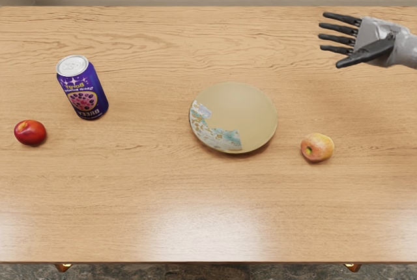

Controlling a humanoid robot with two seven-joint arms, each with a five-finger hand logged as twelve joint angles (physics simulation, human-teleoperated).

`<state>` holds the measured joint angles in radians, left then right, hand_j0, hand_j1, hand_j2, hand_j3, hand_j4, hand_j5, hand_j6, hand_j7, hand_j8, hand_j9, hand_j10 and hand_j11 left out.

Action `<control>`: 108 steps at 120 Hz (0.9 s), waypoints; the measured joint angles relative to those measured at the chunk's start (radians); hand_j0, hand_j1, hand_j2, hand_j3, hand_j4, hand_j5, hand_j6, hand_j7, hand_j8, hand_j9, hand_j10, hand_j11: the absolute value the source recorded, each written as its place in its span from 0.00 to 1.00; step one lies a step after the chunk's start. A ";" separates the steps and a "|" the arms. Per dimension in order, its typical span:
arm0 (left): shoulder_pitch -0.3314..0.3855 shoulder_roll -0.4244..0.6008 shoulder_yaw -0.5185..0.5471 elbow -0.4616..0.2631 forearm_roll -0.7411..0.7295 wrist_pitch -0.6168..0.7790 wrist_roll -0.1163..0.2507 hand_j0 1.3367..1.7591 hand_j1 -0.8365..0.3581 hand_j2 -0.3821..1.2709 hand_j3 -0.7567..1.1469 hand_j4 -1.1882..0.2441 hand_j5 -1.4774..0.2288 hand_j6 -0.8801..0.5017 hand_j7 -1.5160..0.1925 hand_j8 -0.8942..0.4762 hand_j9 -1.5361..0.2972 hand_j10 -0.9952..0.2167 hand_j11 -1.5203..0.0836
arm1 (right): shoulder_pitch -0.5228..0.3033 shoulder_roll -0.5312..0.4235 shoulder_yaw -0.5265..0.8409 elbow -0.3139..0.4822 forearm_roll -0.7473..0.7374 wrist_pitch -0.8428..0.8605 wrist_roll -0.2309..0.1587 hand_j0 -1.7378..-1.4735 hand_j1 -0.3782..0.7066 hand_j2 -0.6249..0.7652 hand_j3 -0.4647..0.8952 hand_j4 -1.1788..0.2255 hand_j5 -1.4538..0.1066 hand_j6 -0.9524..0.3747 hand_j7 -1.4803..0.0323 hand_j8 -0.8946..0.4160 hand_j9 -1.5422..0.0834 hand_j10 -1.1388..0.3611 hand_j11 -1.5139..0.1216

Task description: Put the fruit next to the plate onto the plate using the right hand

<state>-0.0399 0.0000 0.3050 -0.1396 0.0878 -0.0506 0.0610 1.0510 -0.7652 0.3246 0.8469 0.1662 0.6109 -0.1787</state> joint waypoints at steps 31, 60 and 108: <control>0.000 0.000 0.000 0.000 0.000 0.000 0.000 0.76 0.75 0.26 0.40 0.66 0.68 0.46 0.70 0.47 0.66 0.62 0.75 | -0.007 -0.018 0.058 -0.017 -0.021 0.000 0.007 0.30 0.06 0.45 0.34 0.82 0.90 0.69 0.95 0.66 0.92 0.74 0.90; 0.000 0.000 0.000 0.000 0.000 0.000 0.000 0.76 0.75 0.26 0.40 0.66 0.68 0.46 0.70 0.47 0.66 0.62 0.75 | -0.024 -0.046 0.158 -0.034 -0.323 0.000 0.014 0.30 0.08 0.44 0.34 0.80 0.89 0.68 0.93 0.64 0.91 0.73 0.88; 0.000 0.000 0.000 0.000 0.000 0.000 0.000 0.76 0.75 0.26 0.40 0.66 0.68 0.46 0.70 0.47 0.66 0.62 0.75 | -0.099 -0.100 0.203 0.320 -0.979 0.000 0.335 0.30 0.15 0.44 0.34 0.76 0.84 0.63 0.88 0.60 0.86 0.68 0.84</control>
<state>-0.0399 0.0000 0.3050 -0.1396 0.0881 -0.0506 0.0610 0.9517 -0.8652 0.5275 1.1669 -0.8125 0.6108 0.1565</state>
